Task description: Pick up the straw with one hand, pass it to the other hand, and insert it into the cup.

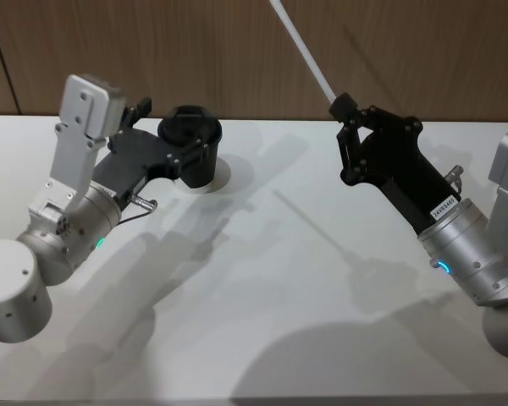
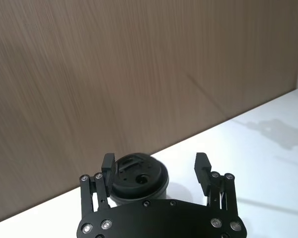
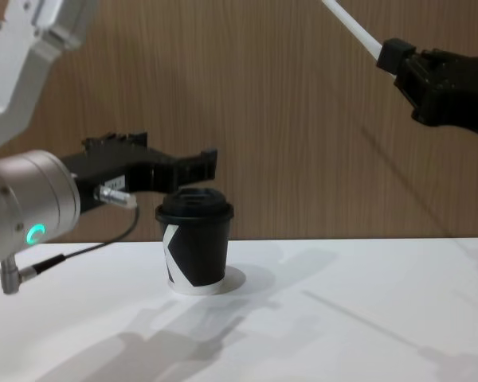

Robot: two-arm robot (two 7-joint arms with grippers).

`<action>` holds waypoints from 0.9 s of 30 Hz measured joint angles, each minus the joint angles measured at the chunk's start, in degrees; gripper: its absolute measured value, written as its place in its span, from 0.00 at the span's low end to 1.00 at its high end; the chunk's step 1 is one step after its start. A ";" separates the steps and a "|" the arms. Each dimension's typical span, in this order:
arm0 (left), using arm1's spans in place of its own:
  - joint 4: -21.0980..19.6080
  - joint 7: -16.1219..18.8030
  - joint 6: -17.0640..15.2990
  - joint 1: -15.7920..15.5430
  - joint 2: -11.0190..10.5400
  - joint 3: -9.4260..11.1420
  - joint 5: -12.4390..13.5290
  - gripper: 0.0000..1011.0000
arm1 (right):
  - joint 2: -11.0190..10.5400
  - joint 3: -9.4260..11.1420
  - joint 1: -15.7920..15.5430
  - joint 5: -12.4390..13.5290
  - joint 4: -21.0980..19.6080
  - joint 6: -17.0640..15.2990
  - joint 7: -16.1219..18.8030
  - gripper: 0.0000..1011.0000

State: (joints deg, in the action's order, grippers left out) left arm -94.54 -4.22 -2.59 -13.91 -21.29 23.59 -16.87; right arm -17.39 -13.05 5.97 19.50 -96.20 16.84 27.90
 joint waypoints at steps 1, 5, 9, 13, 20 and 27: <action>-0.10 -0.20 -0.11 -0.04 0.06 -0.19 -0.33 0.99 | -0.01 0.00 0.00 0.02 -0.01 0.01 0.01 0.01; -0.71 -1.92 -1.24 -0.24 0.45 -1.41 -3.23 0.99 | -0.02 0.00 0.00 0.05 -0.03 0.04 0.03 0.01; -1.37 -3.78 -2.73 -0.47 1.04 -2.91 -6.63 0.99 | -0.04 0.00 0.00 0.08 -0.04 0.07 0.05 0.01; -1.91 -5.30 -4.32 -0.69 1.51 -4.16 -9.91 0.99 | -0.06 0.00 0.00 0.09 -0.06 0.09 0.08 0.01; -2.76 -8.03 -7.41 -1.08 2.42 -6.30 -16.24 0.99 | -0.06 0.00 0.00 0.14 -0.07 0.10 0.09 0.01; -3.41 -11.16 -11.09 -1.42 3.44 -8.29 -23.63 0.99 | -0.06 0.00 0.00 0.15 -0.07 0.10 0.09 0.01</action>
State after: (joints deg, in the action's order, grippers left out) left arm -97.95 -15.37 -13.68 -15.33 -17.85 15.30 -40.50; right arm -17.45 -13.05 5.97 19.65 -96.27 16.95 27.99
